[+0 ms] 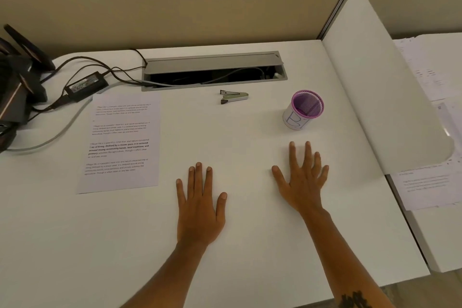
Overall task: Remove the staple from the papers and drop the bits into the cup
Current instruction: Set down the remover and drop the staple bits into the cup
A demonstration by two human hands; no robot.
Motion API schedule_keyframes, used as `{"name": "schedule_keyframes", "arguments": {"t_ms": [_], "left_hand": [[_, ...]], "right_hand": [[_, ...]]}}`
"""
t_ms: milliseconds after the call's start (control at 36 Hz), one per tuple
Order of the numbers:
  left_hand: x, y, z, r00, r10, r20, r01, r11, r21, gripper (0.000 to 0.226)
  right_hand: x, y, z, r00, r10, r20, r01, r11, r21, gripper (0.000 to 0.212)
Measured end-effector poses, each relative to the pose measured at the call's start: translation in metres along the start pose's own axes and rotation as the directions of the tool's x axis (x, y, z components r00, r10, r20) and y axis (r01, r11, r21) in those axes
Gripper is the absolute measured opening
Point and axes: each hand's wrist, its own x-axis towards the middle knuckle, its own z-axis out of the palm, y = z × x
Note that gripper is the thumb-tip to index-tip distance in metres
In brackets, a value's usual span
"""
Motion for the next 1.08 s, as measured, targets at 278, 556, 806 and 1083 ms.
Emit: {"name": "schedule_keyframes", "arguments": {"t_ms": [278, 556, 806, 1083], "left_hand": [[0.0, 0.0, 0.0, 1.0, -0.001, -0.001, 0.001, 1.0, 0.001, 0.075], [0.0, 0.0, 0.0, 1.0, 0.004, -0.011, -0.004, 1.0, -0.002, 0.074], [0.0, 0.0, 0.0, 1.0, 0.004, -0.009, -0.004, 1.0, 0.01, 0.075], [0.0, 0.001, 0.0, 1.0, 0.003, -0.011, -0.003, 1.0, 0.009, 0.075]], "right_hand": [[0.003, 0.0, 0.007, 1.0, 0.004, -0.031, -0.007, 0.994, -0.111, 0.077], [0.012, 0.012, -0.003, 0.992, 0.114, -0.06, -0.111, 0.993, 0.046, 0.088], [0.026, 0.036, -0.011, 1.0, -0.013, 0.017, 0.015, 0.993, -0.119, 0.085], [0.021, 0.042, -0.012, 1.0, -0.004, -0.022, 0.005, 0.999, 0.045, 0.09]]}}
